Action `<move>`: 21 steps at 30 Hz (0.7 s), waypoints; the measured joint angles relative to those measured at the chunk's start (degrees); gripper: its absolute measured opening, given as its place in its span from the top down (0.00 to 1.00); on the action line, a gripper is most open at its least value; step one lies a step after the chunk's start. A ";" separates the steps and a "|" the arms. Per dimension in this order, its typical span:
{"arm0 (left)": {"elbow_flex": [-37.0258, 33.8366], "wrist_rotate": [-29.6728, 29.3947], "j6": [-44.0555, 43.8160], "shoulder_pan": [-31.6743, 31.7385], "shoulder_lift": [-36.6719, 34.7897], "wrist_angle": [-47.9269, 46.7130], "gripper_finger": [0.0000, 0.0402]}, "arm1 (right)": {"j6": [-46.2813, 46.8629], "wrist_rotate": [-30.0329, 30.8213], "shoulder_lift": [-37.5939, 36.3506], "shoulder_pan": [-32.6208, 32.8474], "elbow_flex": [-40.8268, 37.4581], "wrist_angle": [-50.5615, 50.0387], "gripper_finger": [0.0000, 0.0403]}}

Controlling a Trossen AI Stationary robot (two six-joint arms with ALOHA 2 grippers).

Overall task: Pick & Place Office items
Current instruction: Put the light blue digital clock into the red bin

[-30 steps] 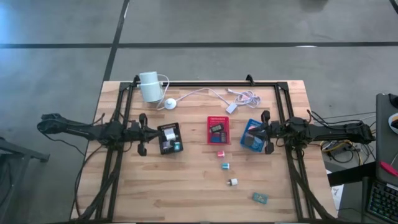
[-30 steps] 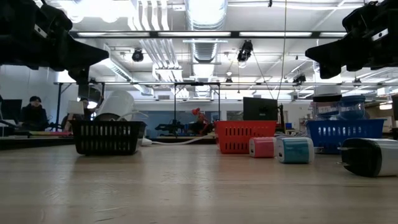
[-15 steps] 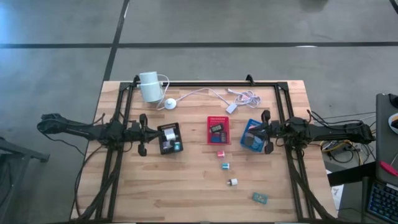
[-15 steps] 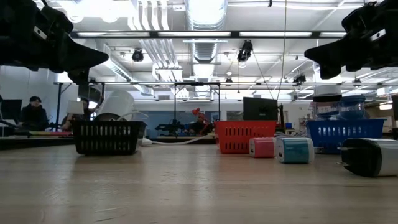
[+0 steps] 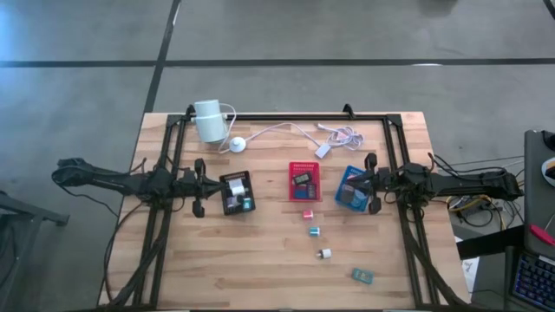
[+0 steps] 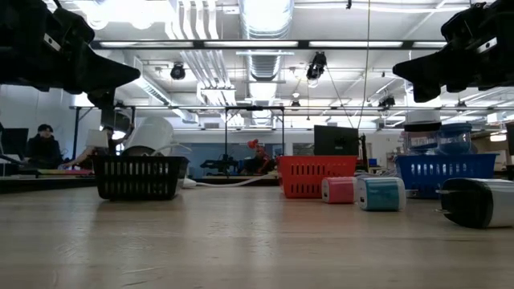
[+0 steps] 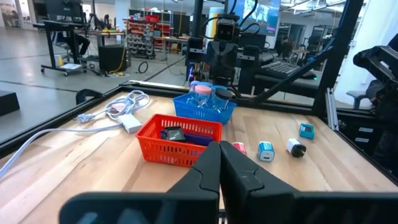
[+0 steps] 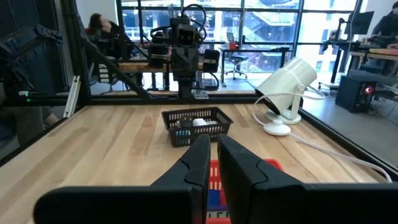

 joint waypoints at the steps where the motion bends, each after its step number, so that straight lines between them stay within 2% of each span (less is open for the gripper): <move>1: -0.01 -0.01 0.00 0.00 0.00 0.00 0.99 | 0.01 0.00 0.00 0.00 0.00 -0.01 0.93; 9: -0.01 -0.03 0.07 0.00 0.00 0.01 0.99 | 2.56 -0.03 0.14 0.73 2.42 1.30 0.93; 12: -0.01 -0.04 0.07 0.00 0.00 0.00 0.99 | 1.49 -0.04 1.68 2.52 7.28 -3.89 0.93; 17: -0.01 -0.06 0.00 0.00 0.00 0.00 0.99 | 2.22 0.22 8.77 7.62 18.85 -15.16 0.93; 21: -0.01 -0.07 0.00 0.00 0.00 0.00 0.99 | 5.45 6.04 17.26 14.55 29.12 -27.14 0.93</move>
